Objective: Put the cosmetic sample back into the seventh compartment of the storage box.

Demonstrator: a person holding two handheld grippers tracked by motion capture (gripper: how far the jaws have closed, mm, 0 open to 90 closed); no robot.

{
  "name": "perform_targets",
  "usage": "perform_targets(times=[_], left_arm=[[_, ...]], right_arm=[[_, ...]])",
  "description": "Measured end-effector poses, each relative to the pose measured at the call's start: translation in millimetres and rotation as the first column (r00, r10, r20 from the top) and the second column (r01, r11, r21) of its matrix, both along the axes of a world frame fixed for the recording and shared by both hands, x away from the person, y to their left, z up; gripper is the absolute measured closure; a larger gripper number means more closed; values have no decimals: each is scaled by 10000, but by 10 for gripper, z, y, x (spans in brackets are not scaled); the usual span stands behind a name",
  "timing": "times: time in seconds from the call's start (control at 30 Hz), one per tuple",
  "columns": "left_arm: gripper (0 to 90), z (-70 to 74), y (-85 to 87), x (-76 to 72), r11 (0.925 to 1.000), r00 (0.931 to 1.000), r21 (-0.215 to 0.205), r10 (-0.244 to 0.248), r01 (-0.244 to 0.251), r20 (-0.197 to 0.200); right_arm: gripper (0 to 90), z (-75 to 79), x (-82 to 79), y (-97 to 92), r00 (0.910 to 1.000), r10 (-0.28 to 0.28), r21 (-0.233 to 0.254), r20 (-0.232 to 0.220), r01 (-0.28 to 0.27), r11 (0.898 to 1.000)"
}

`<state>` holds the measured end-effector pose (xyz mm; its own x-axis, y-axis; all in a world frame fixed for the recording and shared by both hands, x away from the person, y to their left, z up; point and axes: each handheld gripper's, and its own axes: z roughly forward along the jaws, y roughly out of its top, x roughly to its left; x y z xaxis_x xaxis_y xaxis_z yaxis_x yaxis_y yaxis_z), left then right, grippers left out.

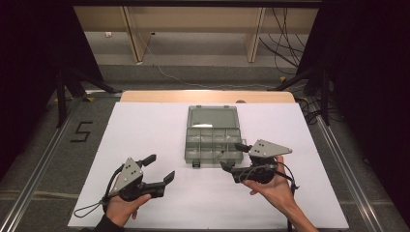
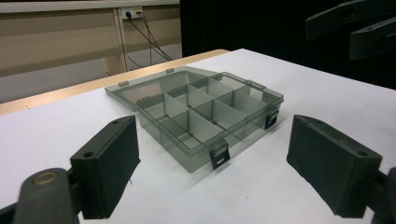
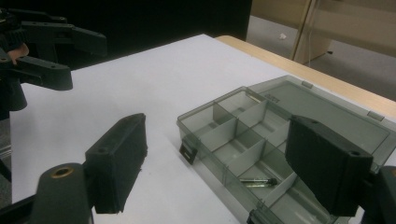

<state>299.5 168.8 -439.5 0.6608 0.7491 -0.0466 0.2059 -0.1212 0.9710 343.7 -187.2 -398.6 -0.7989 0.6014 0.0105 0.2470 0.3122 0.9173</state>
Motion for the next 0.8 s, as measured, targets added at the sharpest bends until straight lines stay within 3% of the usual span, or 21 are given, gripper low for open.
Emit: perform_targets(times=[0.53, 0.6, 0.73, 0.8], left_arm=[[159, -2, -2, 1, 10000, 10000, -11, -2, 2, -5], [159, -3, -2, 1, 10000, 10000, -8, -8, 8, -5], [159, -2, -2, 0, 10000, 10000, -10, 5, -5, -11], [160, -2, -1, 0, 10000, 10000, -8, 6, -6, -11]], right_arm=[[199, -43, -96, -115, 9996, -248, 259, 122, 245, 9994], [194, -50, -110, -133, 9999, -135, 363, -74, 137, 9992], [186, -59, -137, -184, 9989, -393, 300, 244, 386, 9988], [172, -73, -155, -192, 9993, -363, 510, 67, 359, 9981]])
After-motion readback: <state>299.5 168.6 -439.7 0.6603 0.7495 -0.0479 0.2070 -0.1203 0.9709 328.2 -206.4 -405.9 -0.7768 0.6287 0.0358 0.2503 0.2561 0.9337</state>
